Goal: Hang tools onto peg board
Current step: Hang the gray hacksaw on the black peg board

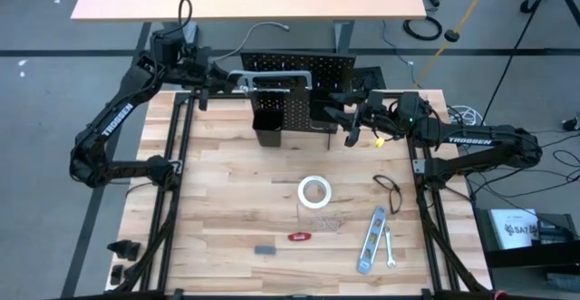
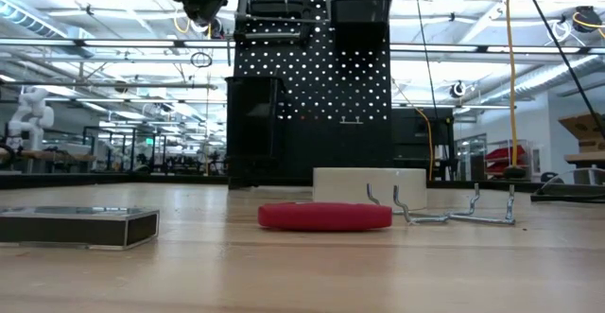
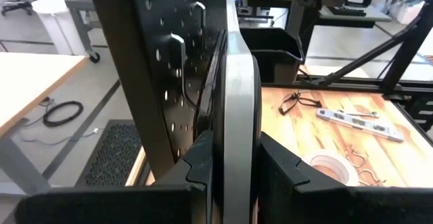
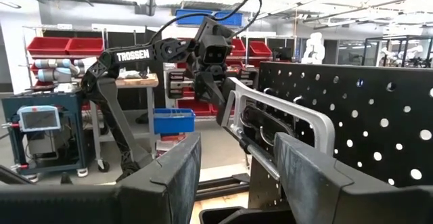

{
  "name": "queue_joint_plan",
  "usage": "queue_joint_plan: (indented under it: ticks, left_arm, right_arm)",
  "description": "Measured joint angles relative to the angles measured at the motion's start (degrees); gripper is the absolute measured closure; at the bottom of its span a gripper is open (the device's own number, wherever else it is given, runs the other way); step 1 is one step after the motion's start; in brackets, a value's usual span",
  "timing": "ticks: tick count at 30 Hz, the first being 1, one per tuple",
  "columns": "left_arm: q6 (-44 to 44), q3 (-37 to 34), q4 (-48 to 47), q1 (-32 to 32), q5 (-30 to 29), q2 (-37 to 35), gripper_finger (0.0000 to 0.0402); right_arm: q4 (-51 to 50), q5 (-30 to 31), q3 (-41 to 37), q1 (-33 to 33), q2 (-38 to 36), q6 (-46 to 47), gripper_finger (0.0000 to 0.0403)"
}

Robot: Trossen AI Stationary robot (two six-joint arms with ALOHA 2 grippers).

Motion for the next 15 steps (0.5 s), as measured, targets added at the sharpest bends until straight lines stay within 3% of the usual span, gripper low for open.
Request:
queue_joint_plan:
  ticks: [15]
  left_arm:
    - [1.49, 0.04, -4.52, -0.04, -3.08, -0.36, 0.0332]
  right_arm:
    - [0.57, 0.01, 0.00, 0.01, 0.00, 0.28, 0.0220]
